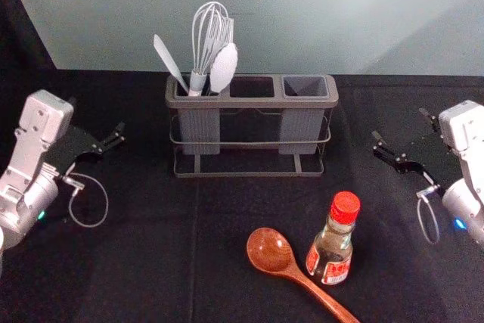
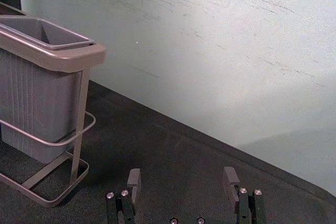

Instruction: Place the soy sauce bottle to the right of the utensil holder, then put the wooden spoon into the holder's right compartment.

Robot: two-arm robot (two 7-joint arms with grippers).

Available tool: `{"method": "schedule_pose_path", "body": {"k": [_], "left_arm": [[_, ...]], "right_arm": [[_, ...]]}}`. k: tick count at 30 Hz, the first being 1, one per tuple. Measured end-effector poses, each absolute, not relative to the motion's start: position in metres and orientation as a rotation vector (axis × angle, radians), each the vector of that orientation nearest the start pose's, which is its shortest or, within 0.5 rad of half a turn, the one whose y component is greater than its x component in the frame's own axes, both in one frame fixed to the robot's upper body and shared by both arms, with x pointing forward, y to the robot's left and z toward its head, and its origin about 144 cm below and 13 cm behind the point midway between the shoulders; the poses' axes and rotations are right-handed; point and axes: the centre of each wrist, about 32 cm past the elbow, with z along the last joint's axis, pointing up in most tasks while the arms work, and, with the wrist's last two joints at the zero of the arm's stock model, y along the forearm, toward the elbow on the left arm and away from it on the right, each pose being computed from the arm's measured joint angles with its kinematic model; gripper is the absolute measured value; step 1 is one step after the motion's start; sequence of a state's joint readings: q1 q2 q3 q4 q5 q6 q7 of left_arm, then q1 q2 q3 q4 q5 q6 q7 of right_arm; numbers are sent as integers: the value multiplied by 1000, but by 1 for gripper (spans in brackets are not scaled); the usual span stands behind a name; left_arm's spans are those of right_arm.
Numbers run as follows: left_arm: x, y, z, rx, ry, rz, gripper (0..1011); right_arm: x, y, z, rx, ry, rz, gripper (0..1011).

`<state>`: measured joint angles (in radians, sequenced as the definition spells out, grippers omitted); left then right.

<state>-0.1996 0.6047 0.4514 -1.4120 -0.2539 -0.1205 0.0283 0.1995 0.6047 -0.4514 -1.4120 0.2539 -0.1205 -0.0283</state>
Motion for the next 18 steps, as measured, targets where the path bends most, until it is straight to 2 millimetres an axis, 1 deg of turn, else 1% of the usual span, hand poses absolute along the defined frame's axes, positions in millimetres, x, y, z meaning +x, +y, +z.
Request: {"method": "schedule_pose_path", "body": {"k": [18], "left_arm": [[489, 310, 1140, 304, -285, 1248, 1011]], "right_arm": [[489, -310, 1140, -305, -285, -1248, 1002]]}}
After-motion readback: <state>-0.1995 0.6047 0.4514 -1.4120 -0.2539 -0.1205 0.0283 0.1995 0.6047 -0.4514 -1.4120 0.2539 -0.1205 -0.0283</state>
